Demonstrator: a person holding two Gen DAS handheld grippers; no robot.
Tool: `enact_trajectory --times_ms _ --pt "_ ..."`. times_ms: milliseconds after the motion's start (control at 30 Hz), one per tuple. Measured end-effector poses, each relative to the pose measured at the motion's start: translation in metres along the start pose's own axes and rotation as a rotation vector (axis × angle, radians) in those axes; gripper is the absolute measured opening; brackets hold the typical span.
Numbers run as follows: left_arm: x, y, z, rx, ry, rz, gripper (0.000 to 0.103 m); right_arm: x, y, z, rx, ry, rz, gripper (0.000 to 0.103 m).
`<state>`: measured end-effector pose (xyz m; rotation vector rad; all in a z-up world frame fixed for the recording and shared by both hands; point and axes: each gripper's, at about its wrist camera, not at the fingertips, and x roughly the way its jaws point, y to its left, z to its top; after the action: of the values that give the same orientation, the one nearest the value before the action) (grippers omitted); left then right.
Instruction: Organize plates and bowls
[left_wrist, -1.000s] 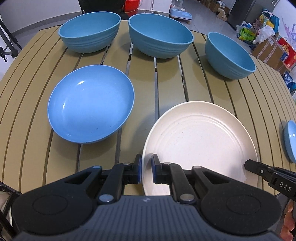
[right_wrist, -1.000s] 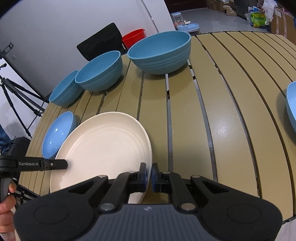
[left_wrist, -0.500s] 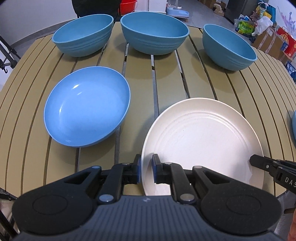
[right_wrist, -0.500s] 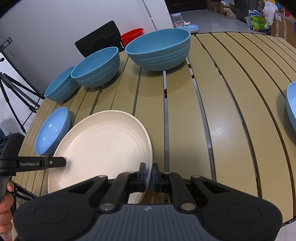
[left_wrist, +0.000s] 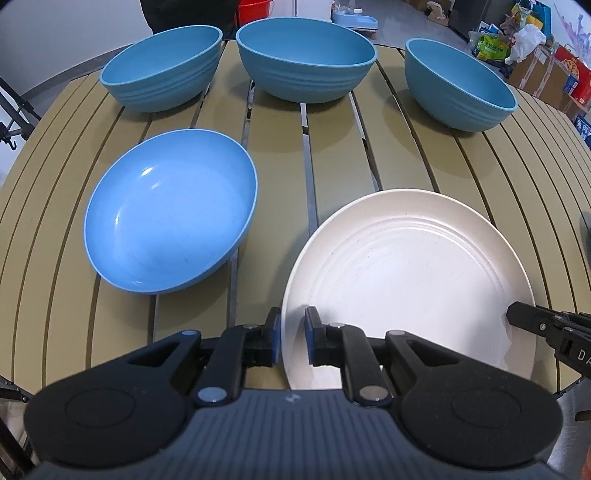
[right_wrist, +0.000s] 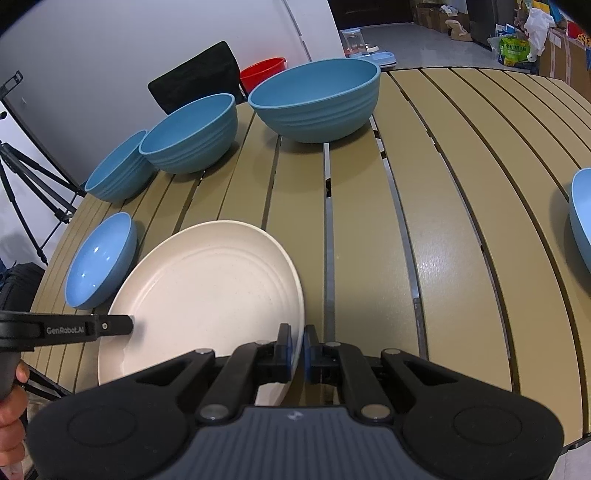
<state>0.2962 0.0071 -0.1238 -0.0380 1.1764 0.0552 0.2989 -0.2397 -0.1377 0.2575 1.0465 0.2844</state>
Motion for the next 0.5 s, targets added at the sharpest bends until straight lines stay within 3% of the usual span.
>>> enact_trajectory --times_ms 133,300,400,500 --pt "-0.002 -0.001 0.001 0.002 -0.013 0.002 0.014 0.000 0.001 0.000 0.003 0.000 -0.004 0.007" --pt "-0.011 0.000 0.002 0.004 -0.045 0.001 0.037 -0.006 0.000 0.001 0.005 -0.022 -0.002 0.011" --pt "-0.018 0.001 0.002 0.002 -0.068 -0.009 0.046 -0.010 -0.001 0.002 0.005 -0.036 -0.004 0.024" --pt "-0.027 0.002 0.003 -0.001 -0.089 -0.022 0.055 -0.016 0.000 0.002 0.002 -0.050 -0.006 0.029"
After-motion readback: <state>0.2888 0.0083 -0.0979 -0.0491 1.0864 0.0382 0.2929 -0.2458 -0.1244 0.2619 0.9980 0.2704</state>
